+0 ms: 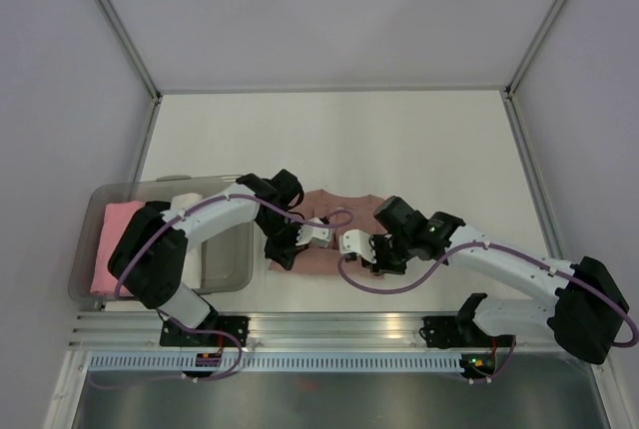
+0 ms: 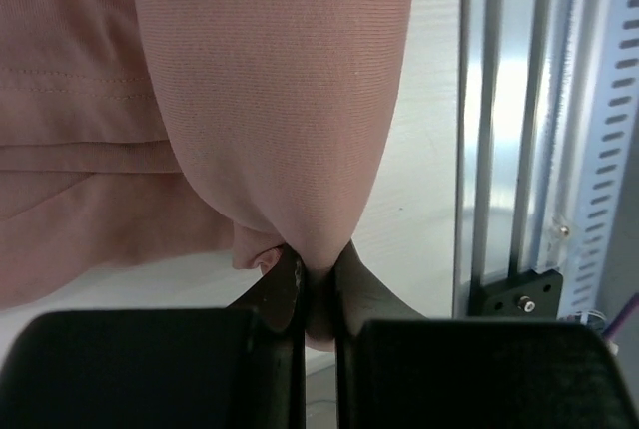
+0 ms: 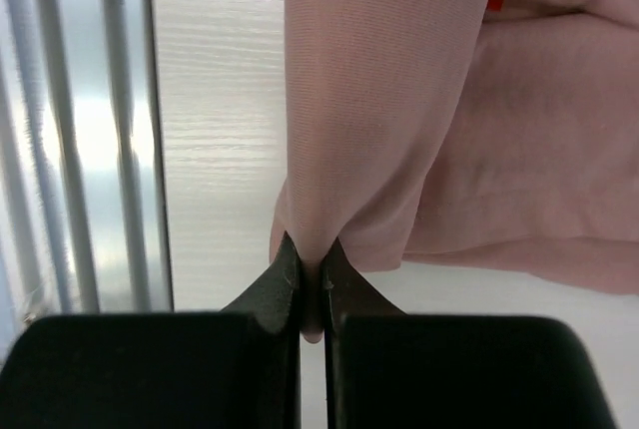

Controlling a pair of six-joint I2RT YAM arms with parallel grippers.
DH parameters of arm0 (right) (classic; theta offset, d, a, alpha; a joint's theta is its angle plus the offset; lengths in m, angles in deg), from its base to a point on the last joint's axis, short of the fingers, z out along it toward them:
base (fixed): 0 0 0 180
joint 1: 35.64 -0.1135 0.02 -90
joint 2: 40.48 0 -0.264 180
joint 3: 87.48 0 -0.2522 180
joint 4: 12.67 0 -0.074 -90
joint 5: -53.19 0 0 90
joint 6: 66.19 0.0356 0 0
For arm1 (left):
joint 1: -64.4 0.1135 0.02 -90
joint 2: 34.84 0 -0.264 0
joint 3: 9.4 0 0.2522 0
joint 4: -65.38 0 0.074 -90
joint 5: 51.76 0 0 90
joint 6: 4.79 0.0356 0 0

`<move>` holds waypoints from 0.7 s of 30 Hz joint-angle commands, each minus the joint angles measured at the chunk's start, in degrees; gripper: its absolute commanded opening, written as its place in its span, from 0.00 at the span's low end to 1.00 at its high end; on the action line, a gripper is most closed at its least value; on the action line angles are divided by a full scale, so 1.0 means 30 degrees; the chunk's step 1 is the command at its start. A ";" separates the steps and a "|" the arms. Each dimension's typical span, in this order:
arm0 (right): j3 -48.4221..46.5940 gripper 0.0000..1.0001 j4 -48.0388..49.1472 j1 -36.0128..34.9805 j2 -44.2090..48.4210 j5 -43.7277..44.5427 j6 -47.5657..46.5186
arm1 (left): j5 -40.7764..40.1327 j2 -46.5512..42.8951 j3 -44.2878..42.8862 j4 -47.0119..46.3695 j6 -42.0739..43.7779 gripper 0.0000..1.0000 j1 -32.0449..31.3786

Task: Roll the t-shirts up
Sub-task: Roll the tshirt

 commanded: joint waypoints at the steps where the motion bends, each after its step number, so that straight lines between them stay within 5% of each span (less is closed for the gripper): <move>1: -0.1188 0.00 -0.3948 0.0970 -0.0714 -0.4413 -0.2705 | 0.1268 -0.0579 -0.0448 0.2633 0.2492 0.03 0.0135; 12: -0.1948 0.00 -0.2280 0.5711 -0.4752 -0.7082 -0.2473 | 0.1649 0.2700 -0.2966 0.1904 0.1646 0.13 0.1717; 21: -0.3267 0.02 -0.2369 0.7386 -0.7393 -0.7758 -0.1976 | 0.1093 0.4021 -0.3260 0.1727 0.1380 0.29 0.2595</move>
